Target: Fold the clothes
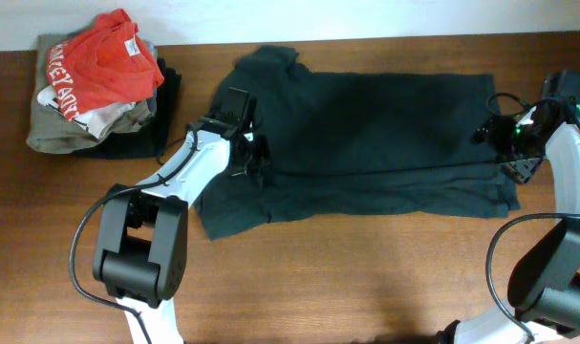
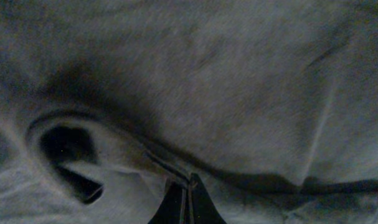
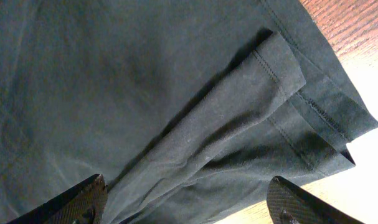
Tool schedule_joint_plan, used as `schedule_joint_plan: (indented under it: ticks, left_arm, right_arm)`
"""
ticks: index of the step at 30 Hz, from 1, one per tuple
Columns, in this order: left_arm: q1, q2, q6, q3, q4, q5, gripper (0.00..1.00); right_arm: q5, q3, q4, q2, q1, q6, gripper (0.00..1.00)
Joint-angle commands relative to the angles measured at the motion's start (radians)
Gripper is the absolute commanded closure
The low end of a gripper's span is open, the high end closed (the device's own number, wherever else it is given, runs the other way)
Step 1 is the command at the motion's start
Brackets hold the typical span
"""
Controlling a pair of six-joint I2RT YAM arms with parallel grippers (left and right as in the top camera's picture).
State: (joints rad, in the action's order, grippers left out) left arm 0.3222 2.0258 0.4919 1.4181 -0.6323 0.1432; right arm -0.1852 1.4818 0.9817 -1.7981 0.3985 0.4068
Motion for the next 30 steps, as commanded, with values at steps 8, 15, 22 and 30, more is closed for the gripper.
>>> schedule_joint_plan:
  ticks: [8, 15, 22, 30]
  left_arm:
    - [-0.007, 0.007, 0.021, 0.019, 0.157, -0.039, 0.99]
    - [-0.012, 0.007, 0.039, 0.019, 0.233, -0.084, 0.98]
    - [-0.017, 0.006, 0.009, 0.028, 0.287, -0.117, 0.01]
    - [-0.038, -0.052, 0.000, 0.197, -0.150, -0.055, 0.01]
  right_arm:
    - [0.013, -0.003, 0.007, 0.005, -0.007, -0.011, 0.15]
    - [0.013, -0.003, 0.006, 0.005, -0.007, -0.011, 0.15]
    - [0.013, -0.008, 0.007, 0.005, -0.007, -0.011, 0.14]
    - [0.039, -0.035, -0.008, 0.004, -0.006, -0.011, 0.14]
